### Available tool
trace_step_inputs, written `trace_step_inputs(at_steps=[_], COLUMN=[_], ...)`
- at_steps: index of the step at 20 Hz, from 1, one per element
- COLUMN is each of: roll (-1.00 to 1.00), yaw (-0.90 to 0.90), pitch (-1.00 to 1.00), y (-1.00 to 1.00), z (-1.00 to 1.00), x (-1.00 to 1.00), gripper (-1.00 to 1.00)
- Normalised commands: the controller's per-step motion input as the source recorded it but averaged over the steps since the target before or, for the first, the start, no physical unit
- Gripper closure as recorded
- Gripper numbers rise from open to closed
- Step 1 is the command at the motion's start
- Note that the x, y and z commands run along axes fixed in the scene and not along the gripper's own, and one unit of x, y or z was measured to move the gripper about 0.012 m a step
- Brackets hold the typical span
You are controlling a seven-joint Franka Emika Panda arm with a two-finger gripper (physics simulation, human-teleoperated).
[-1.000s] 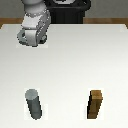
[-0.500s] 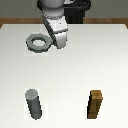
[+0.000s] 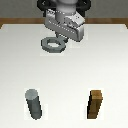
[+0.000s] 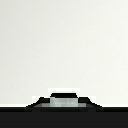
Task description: Put the loop with the handle onto the peg.
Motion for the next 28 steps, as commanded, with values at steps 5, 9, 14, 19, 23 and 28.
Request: trace_step_inputs(at_steps=[5,9,14,19,23,28], roll=[0.00,0.00,0.00,0.00,0.00,0.00], yaw=[0.00,0.00,0.00,0.00,0.00,0.00], pitch=[0.00,0.00,0.00,0.00,0.00,0.00], y=[0.00,-0.38,-0.60,0.00,0.00,0.00], z=[0.80,0.50,0.00,0.00,0.00,0.04], x=[0.00,0.00,0.40,1.00,1.00,0.60], gripper=[1.00,1.00,1.00,1.00,1.00,1.00])
